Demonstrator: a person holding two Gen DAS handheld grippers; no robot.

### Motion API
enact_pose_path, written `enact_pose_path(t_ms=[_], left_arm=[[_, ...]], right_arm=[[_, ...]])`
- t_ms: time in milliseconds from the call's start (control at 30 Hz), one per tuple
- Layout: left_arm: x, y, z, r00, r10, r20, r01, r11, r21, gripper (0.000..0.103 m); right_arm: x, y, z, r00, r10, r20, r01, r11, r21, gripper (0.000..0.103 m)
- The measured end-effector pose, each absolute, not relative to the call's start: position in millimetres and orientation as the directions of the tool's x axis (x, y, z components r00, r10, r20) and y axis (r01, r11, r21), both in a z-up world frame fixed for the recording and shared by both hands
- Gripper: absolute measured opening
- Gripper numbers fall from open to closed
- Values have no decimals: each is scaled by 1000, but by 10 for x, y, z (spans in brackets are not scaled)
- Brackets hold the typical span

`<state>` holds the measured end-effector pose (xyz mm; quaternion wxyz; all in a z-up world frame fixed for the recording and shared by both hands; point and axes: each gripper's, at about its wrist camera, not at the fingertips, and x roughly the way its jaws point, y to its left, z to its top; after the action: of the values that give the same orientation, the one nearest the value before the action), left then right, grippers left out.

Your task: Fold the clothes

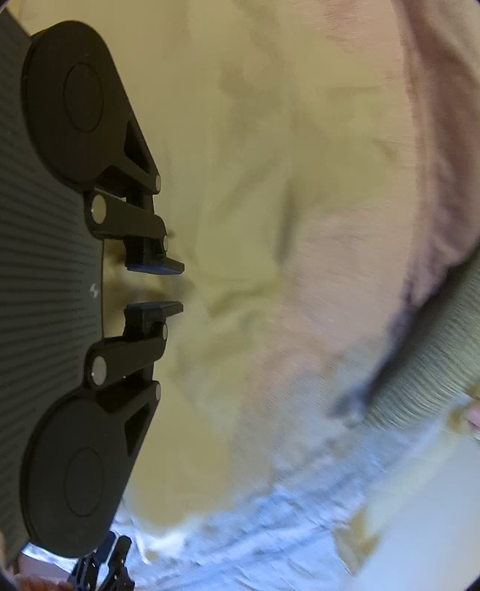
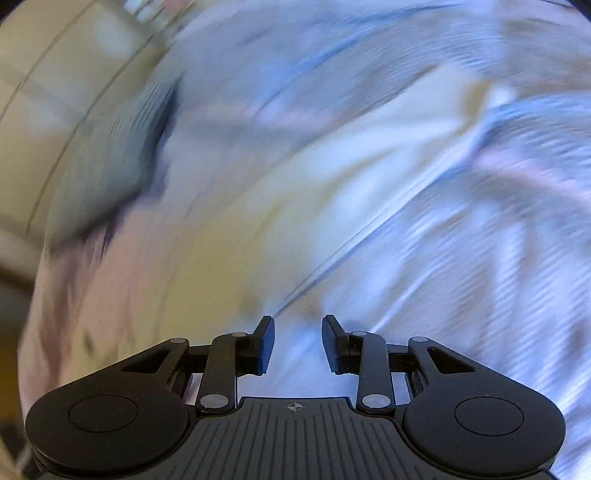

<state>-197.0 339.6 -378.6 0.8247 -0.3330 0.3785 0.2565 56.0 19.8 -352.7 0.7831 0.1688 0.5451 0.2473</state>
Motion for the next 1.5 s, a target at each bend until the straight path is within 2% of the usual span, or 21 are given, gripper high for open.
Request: enact_pose_path(t_ms=[33,100,133,300,533,600,667,833,933,1033,1167,1267,1333,1400,1467,1500], left_arm=[[-1962,3381,-3739,593,180,-785,-670,651,-357,11],[-1880,3371,-3840,543,168,-823,-676,668,-310,12],[-1843,3382,-3925,493,157,-856,-690,669,-275,12],[-1981,3374,-3696,522,201,-829,-716,632,-298,12],[-2543,3496,-3430,477,237,-846,-804,507,-311,12],[-2802,3549,-3382,453,254,-855,-841,439,-316,12],[-3068,3574,-3313,440,272,-856,-867,376,-326,12],[-3708,3570,-3150,421,310,-853,-902,239,-359,12],[-4051,3545,-3082,411,328,-850,-911,178,-372,12],[-4468,3551,-3005,418,352,-837,-907,113,-406,12],[-4953,3615,-2973,406,391,-826,-903,35,-428,12],[-5295,3677,-2973,380,424,-822,-904,-19,-428,12],[-5527,3717,-2991,354,437,-827,-906,-58,-418,12],[-5729,3777,-3052,330,429,-841,-911,-88,-403,13],[-5816,3841,-3143,339,411,-846,-905,-103,-412,16],[-5831,3875,-3196,358,401,-843,-896,-105,-430,21]], right_arm=[[670,79,-3517,309,566,-764,-167,823,543,38],[854,-106,-3521,364,555,-748,-100,822,561,50],[922,-170,-3539,390,554,-735,-68,814,577,52],[1227,-486,-3720,476,558,-680,108,730,675,53],[1434,-659,-3913,536,526,-660,207,676,707,51],[1499,-659,-3934,544,516,-662,215,676,704,8],[1534,-436,-3757,550,493,-674,124,750,650,8],[1080,602,-3006,520,618,-589,-360,784,506,7],[399,1349,-2641,398,749,-530,-617,646,449,7],[-461,1926,-2416,214,841,-497,-754,466,463,7],[-1798,2517,-2238,-49,901,-430,-864,178,471,7],[-2604,2867,-2251,-269,868,-418,-853,-13,522,7],[-2999,3047,-2360,-383,785,-487,-843,-81,532,14],[-3257,3115,-2513,-410,702,-582,-859,-82,506,44],[-3260,3022,-2682,-371,672,-641,-883,-42,467,53],[-3231,2950,-2773,-333,653,-681,-899,-3,437,54]])
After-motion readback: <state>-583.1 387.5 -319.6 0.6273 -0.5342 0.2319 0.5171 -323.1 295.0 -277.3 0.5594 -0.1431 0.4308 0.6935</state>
